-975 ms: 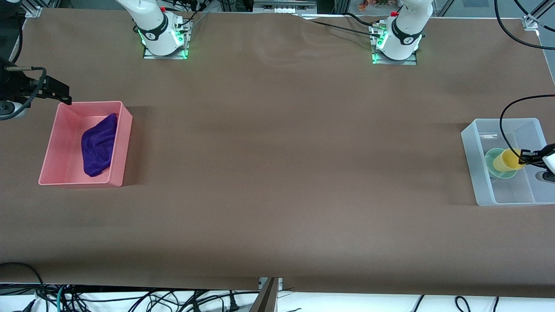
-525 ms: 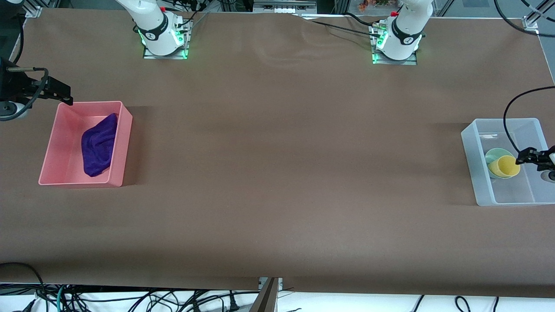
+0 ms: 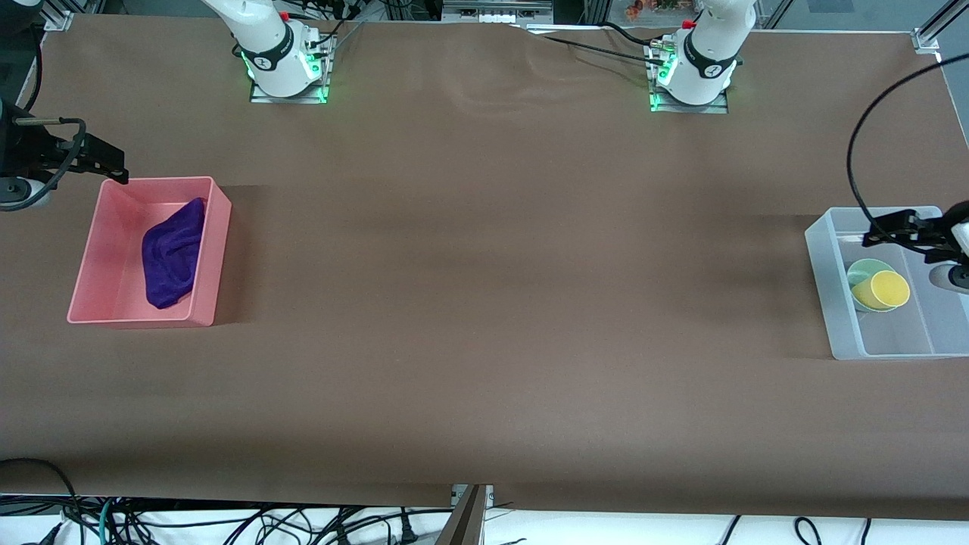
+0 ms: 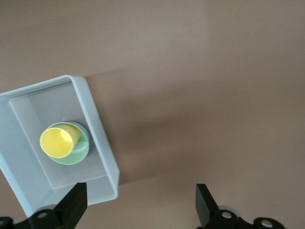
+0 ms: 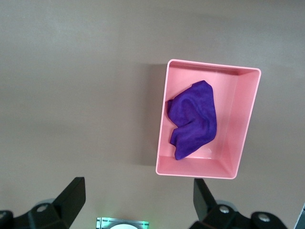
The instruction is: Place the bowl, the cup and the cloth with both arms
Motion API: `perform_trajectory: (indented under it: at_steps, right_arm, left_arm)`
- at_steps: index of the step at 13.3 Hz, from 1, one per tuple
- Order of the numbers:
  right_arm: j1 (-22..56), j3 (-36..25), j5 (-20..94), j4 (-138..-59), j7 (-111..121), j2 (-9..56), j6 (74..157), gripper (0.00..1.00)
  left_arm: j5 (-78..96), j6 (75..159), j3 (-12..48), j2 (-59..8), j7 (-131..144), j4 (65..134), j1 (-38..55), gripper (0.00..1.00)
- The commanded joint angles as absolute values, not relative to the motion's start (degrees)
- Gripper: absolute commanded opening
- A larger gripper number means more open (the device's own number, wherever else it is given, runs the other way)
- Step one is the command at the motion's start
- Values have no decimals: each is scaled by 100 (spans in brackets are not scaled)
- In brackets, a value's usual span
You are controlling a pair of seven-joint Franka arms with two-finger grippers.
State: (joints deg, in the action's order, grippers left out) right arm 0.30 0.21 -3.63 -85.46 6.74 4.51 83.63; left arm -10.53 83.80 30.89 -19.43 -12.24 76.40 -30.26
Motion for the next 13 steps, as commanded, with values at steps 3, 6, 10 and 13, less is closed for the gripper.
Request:
perform_trajectory:
  at_steps: [3, 6, 10, 13]
  right_arm:
    - [26, 26, -325, -8490, 589, 448, 8332, 100]
    - [26, 26, -316, -8490, 589, 448, 8332, 100]
    - [18, 18, -316, -8490, 589, 448, 8332, 100]
    - [9, 9, -308, -8490, 589, 448, 8332, 100]
  left_arm:
    - [-101, 8374, 1525, -872, -721, 8435, -1418, 100]
    - [149, 9487, 223, -213, -703, 9427, -459, 100]
    - [88, 10064, 114, 360, 329, 10291, -176, 100]
    - [88, 10081, 123, 343, 185, 10379, -132, 100]
